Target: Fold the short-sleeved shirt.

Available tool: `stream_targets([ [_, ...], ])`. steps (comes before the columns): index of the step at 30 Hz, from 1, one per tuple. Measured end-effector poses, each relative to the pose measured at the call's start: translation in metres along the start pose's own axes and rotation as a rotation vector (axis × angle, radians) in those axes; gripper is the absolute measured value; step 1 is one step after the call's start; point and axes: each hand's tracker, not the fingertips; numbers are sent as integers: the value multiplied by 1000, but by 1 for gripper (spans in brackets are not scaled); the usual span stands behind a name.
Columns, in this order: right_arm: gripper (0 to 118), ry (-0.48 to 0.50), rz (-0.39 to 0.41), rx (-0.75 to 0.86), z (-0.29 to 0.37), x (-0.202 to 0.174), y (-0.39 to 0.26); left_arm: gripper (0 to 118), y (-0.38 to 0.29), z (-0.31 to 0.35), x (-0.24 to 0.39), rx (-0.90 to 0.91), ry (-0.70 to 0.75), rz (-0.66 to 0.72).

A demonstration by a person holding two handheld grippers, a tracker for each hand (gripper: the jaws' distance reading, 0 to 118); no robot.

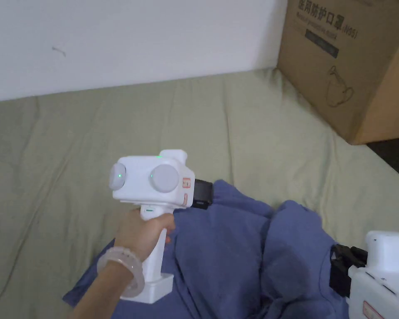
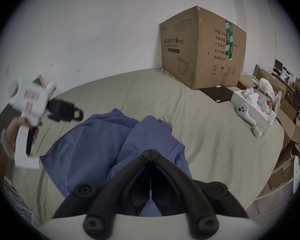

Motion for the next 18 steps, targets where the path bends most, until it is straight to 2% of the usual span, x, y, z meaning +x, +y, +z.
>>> stream_targets([
  [2,0,-4,-3,1,-7,1,3,91,32,-27,7,-22,58,-43],
  [5,0,-10,5,2,-13,3,5,90,60,-73,14,-63,57,-49],
  [11,0,-37,30,-19,-21,11,0,90,67,-158,29,-227,66,-71],
  [12,0,-39,33,-26,-22,13,-2,92,61,-169,33,-232,102,-66],
  [14,0,-46,29,-37,-25,15,-6,93,56,-174,38,-212,135,-89],
  [16,0,-47,16,-56,-29,17,-9,83,59,-170,39,-214,137,-75],
  [18,0,-41,3,-64,-31,16,-11,81,62,-162,38,-210,141,-70],
])
